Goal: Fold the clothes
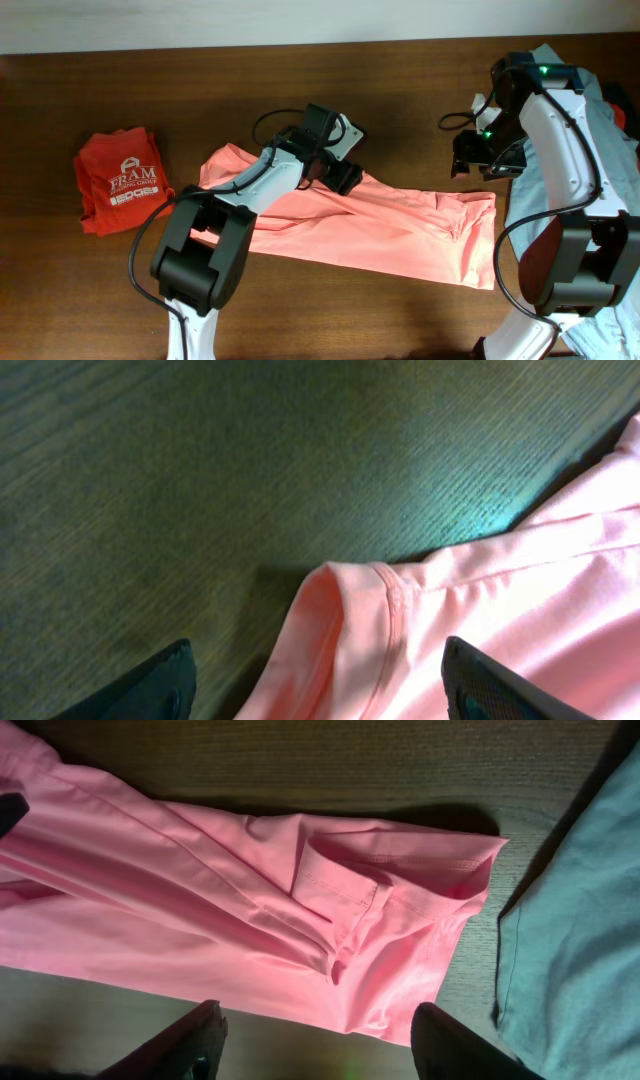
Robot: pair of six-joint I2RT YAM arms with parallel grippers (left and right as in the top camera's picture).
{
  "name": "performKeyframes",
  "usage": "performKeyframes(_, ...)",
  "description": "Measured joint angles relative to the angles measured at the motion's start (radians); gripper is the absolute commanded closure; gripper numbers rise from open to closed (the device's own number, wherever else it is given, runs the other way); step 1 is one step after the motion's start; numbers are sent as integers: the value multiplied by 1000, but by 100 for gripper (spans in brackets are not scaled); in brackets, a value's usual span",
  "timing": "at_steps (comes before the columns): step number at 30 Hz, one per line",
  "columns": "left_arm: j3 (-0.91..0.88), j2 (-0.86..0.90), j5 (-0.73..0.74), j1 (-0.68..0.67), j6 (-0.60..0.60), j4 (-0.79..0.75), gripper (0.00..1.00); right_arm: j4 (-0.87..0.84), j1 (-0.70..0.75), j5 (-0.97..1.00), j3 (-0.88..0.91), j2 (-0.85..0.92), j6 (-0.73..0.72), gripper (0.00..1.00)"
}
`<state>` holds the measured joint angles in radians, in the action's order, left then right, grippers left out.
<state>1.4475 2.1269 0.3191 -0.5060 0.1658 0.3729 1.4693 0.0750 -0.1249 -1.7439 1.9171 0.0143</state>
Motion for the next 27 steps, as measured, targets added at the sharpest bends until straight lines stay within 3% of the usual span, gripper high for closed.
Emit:
performKeyframes(5,0,2,1,1,6,-18,55,0,0,0,0,0,0,37)
performKeyframes(8,0,7,19,0,11,-19,53,0,0,0,0,0,0,37)
performKeyframes(11,0,31,37,0,9,-16,44,0,0,0,0,0,0,37)
performKeyframes(14,2,38,51,0,14,-14,45,0,0,0,0,0,0,37)
performKeyframes(17,2,38,53,0,13,-12,63,0,0,0,0,0,0,37)
performKeyframes(19,2,40,64,0,15,-5,85,0,0,0,0,0,0,37)
performKeyframes(20,2,41,71,0,18,-2,90,0,0,0,0,0,0,37)
performKeyframes(25,38,43,101,0,14,34,94,0,0,0,0,0,0,38)
performKeyframes(27,67,43,105,0,14,47,89,0,0,0,0,0,0,38)
